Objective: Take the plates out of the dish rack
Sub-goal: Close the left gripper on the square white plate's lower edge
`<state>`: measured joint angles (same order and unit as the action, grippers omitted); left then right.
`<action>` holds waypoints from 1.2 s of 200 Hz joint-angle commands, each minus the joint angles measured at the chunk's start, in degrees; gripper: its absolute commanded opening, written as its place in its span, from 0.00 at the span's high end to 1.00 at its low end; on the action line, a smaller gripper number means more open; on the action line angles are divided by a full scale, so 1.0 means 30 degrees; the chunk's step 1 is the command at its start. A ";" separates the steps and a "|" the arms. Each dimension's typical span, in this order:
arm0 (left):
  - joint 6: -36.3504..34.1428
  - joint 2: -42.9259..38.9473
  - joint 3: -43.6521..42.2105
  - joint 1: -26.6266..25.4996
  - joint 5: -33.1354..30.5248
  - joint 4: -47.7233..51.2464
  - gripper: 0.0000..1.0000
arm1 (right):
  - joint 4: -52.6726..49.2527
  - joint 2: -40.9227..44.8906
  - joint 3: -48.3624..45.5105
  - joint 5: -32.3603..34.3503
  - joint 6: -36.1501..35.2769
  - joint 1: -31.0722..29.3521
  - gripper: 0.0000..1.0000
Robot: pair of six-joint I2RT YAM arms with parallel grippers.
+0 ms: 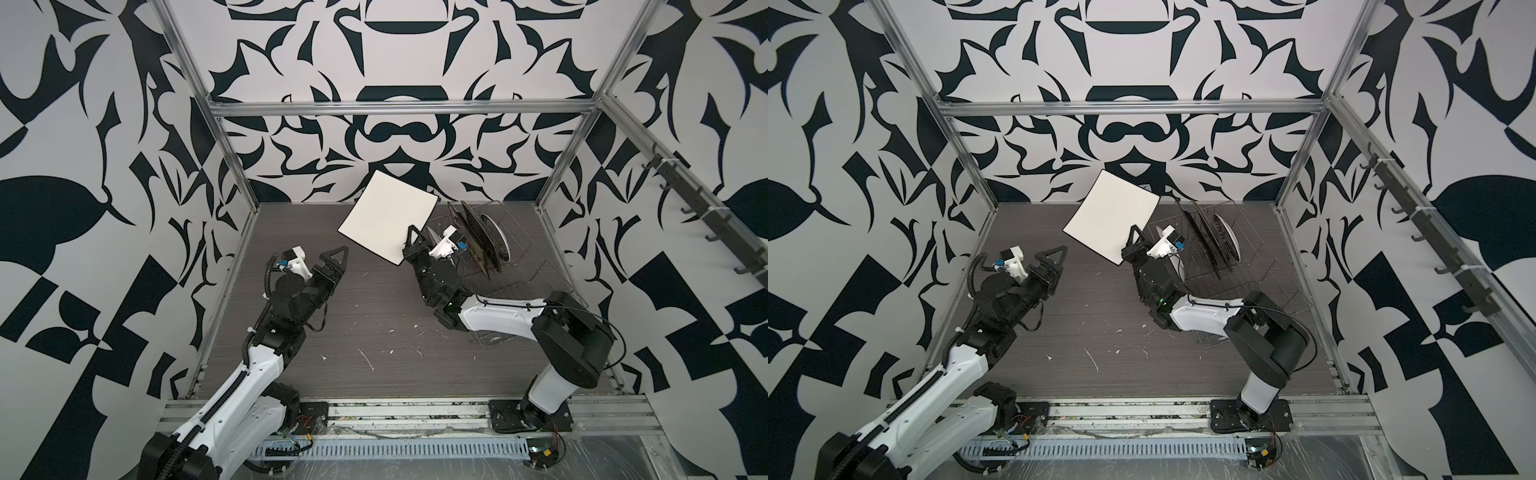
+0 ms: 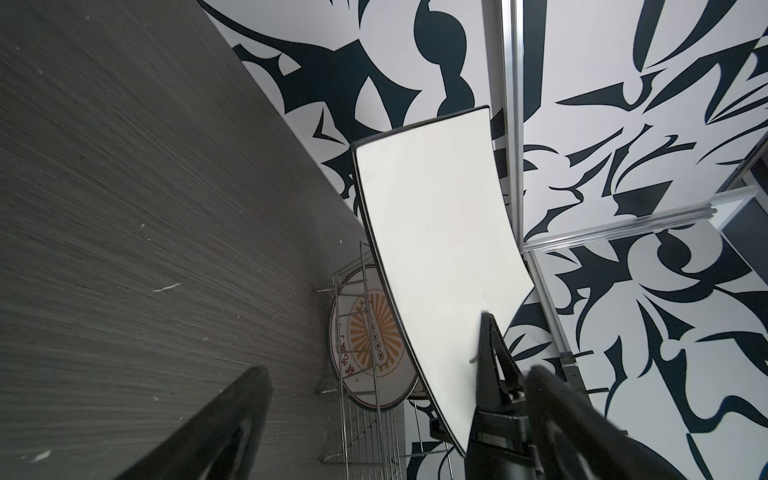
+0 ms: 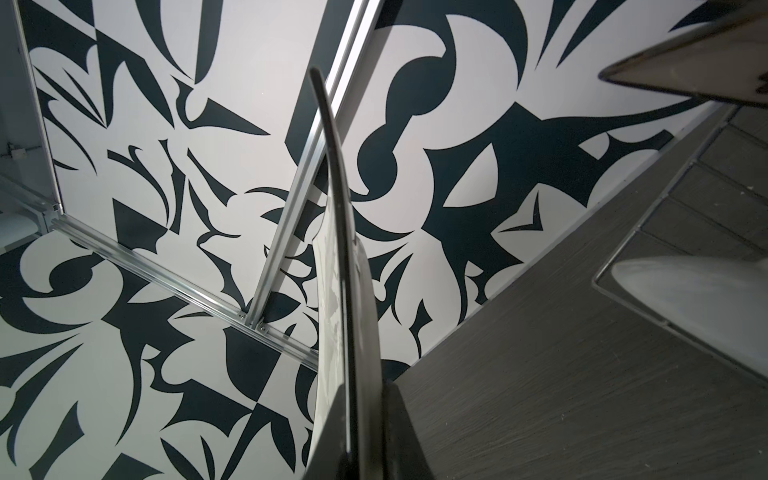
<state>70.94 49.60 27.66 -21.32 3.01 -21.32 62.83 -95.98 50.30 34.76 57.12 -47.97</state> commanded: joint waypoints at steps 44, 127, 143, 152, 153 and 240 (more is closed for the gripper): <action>0.1847 0.1232 -0.0217 0.0076 -0.0411 -0.2651 0.01 | 0.4120 0.0823 0.1543 -0.0381 0.2474 -0.0066 1.00; 0.2335 0.4076 0.0607 0.0076 0.0296 -0.5479 0.01 | 0.3811 0.0217 0.2646 -0.1223 0.3477 -0.0298 1.00; 0.2396 0.4536 0.0766 0.0076 0.0486 -0.6087 0.03 | 0.3819 0.0069 0.2798 -0.1373 0.3660 -0.0410 1.00; 0.2450 0.4742 0.0779 0.0076 0.0550 -0.6566 0.04 | 0.3828 0.0033 0.2882 -0.1443 0.3664 -0.0473 1.00; 0.2454 0.4768 0.0775 0.0061 0.0536 -0.6643 0.04 | 0.3820 0.0032 0.2886 -0.1403 0.3664 -0.0489 1.00; 0.3821 0.6959 0.1011 0.0076 0.0971 -1.0474 0.25 | 0.3575 -0.0171 0.3443 -0.1254 0.3664 -0.0857 1.00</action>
<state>80.36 69.71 28.91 -21.32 5.48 -47.53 60.03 -99.20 54.94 31.00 65.69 -50.15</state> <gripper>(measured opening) 0.778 0.135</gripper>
